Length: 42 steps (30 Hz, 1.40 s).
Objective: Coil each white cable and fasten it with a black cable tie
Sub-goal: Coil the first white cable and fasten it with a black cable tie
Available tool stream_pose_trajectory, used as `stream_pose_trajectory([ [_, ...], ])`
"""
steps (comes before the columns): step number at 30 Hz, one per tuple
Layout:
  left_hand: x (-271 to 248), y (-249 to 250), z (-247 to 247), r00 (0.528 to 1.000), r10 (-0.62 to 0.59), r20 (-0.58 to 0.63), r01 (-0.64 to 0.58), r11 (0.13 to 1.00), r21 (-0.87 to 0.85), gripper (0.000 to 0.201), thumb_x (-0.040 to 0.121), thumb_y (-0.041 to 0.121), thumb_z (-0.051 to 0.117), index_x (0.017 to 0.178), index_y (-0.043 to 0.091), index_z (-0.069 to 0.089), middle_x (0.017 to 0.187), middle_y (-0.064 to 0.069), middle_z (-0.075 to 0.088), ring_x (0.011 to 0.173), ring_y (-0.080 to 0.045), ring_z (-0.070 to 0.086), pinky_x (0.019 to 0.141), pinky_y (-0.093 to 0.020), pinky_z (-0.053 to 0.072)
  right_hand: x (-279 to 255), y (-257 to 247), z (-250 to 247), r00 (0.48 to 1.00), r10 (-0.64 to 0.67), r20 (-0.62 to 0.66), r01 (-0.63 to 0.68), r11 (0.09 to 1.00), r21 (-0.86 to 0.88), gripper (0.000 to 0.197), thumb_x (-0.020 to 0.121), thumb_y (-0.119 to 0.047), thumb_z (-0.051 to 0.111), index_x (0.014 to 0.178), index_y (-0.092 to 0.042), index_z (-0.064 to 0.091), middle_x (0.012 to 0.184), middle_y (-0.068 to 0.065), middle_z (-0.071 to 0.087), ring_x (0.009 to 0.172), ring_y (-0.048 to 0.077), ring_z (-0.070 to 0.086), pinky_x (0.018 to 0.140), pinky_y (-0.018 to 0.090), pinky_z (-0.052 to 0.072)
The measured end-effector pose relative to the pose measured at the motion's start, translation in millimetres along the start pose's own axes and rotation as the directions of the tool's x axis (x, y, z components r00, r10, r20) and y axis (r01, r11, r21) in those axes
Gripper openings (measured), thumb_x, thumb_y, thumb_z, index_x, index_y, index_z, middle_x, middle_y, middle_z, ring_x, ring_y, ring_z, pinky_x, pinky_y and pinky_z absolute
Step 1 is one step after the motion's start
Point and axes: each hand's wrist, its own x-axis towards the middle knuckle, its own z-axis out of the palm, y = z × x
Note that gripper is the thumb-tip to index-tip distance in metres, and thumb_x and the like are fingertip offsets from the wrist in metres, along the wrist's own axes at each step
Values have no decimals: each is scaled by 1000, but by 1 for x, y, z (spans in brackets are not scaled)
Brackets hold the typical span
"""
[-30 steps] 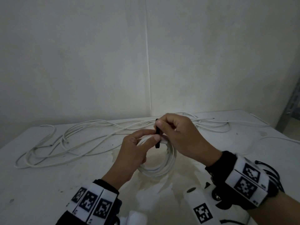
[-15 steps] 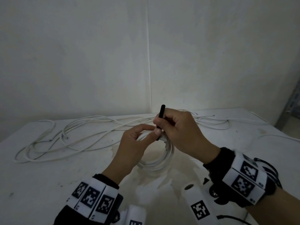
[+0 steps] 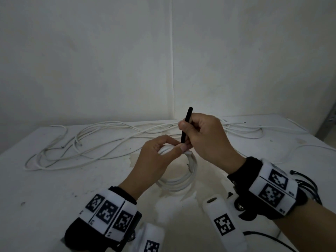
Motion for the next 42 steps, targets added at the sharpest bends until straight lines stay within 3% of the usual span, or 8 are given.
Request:
stream_pose_trajectory([
  [5, 1, -2, -1, 998, -67, -9, 66, 998, -18, 9, 82, 17, 65, 73, 17, 66, 54, 10, 60, 34, 2, 41, 37, -10, 29, 0, 8, 1, 993, 35, 109, -39, 998, 42, 20, 90, -16, 55, 75, -3, 58, 67, 17, 60, 63, 30, 56, 64, 40, 48],
  [9, 18, 0, -11, 985, -121, -121, 109, 989, -104, 11, 85, 23, 62, 80, 13, 60, 36, 9, 44, 31, -4, 30, 35, -13, 26, -8, 18, 8, 949, 107, 296, -126, 991, 46, 30, 87, -48, 37, 85, -24, 54, 81, -7, 60, 75, 1, 57, 68, 14, 41],
  [20, 14, -13, -32, 958, -202, 202, 224, 970, -91, 18, 95, 18, 43, 102, 18, 60, 69, 4, 62, 68, -10, 67, 67, -22, 54, -1, 27, 8, 953, 197, 228, -212, 976, 42, 24, 96, -33, 38, 75, -29, 48, 56, -2, 43, 52, 12, 46, 56, 24, 39],
  [26, 18, -19, -35, 991, -94, 96, 86, 993, 76, 17, 95, 20, 43, 96, 24, 60, 72, 0, 59, 63, -4, 64, 63, -20, 53, -3, 26, 12, 944, 155, 290, -175, 984, 42, 19, 99, -24, 33, 100, -32, 50, 67, -4, 46, 52, -4, 47, 55, 9, 36],
  [30, 17, -20, -38, 998, 14, 54, -24, 980, 197, 17, 93, 23, 48, 90, 35, 59, 78, 2, 66, 67, 3, 64, 62, -19, 54, -1, 27, 15, 957, 130, 259, -142, 990, 26, 26, 99, -17, 34, 117, -21, 52, 70, -7, 45, 58, 1, 46, 63, 14, 39],
  [35, 15, -19, -45, 978, 206, -30, -180, 910, 375, 31, 92, 21, 54, 71, 44, 54, 52, 15, 61, 58, 9, 60, 63, -18, 50, 4, 27, 22, 959, 101, 263, -103, 995, -4, 31, 99, -18, 35, 125, -14, 51, 73, -10, 43, 57, -3, 47, 62, 13, 38],
  [38, 12, -23, -49, 975, 217, -42, -188, 915, 357, 27, 90, 31, 55, 69, 47, 54, 54, 26, 61, 60, 4, 62, 64, -22, 52, 6, 25, 28, 958, 75, 277, -65, 997, -45, 32, 99, -16, 35, 127, -15, 51, 73, -9, 41, 60, 0, 46, 64, 13, 37],
  [42, 9, -28, -55, 987, 146, -66, -115, 934, 338, 30, 91, 20, 54, 67, 38, 57, 52, 13, 62, 61, -1, 63, 62, -27, 55, 5, 22, 37, 954, 73, 292, -63, 997, -41, 31, 98, -12, 37, 125, -13, 54, 73, -8, 41, 65, 2, 42, 69, 20, 36],
])
